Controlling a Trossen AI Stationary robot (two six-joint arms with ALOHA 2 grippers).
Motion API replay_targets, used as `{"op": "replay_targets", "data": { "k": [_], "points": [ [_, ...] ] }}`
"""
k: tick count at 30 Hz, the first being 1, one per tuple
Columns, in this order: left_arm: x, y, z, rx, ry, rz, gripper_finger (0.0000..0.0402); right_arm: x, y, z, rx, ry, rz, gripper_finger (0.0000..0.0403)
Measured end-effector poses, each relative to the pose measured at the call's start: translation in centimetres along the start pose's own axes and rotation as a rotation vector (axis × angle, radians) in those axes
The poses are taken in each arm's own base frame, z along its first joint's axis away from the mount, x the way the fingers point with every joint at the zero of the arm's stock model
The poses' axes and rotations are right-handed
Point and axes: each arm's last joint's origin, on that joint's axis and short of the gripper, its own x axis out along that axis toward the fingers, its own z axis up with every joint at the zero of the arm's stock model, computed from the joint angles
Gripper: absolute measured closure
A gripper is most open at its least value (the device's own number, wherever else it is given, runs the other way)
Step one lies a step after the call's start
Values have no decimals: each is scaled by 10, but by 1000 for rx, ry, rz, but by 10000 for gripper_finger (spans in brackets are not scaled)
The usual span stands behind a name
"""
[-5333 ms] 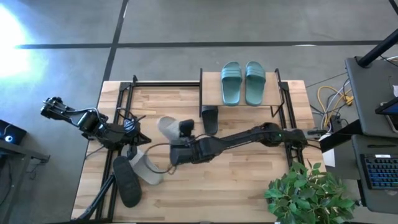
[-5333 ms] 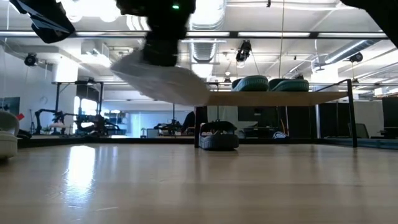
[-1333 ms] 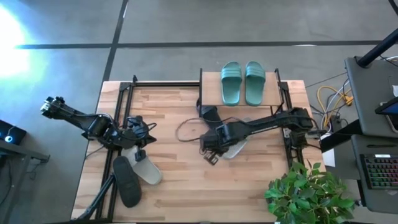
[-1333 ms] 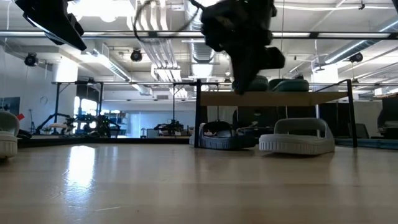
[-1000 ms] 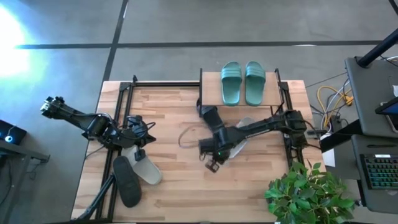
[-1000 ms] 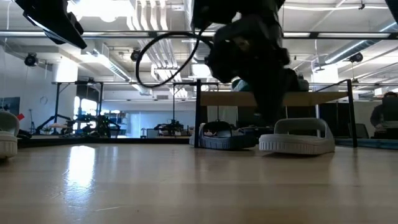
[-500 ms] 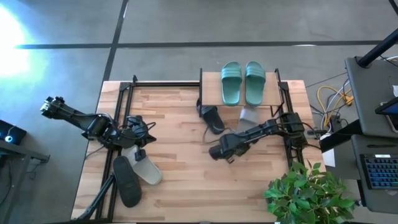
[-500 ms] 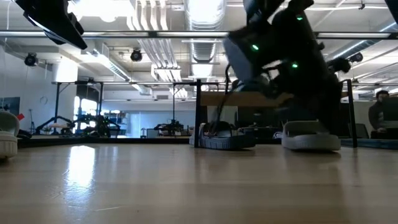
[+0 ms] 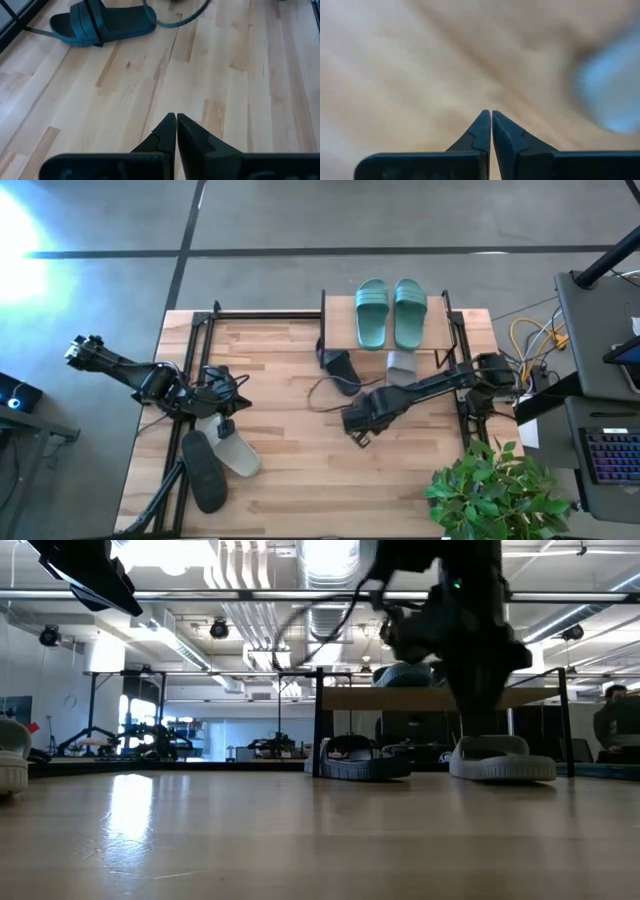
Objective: Pick and place slides into the shelf
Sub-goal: Adjust the black slipper under the shelf
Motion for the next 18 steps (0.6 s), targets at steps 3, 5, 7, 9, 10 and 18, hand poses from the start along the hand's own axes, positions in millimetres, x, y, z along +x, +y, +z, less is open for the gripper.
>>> {"op": "replay_targets", "data": {
  "k": [3,5,7,9,10,18],
  "points": [
    [0,0,0,3,1,0,402,-5,7,10,18,-63,155,394],
    [0,0,0,3,1,0,402,-6,5,14,145,-151,125,394],
    [0,0,0,2,1,1,402,-3,3,19,250,-204,105,394],
    [0,0,0,1,1,0,402,3,4,27,285,-243,126,394],
    [0,0,0,1,1,0,402,8,5,32,283,-261,133,394],
    [1,-1,0,-2,5,2,402,46,5,67,263,-357,62,394]
  ]
}}
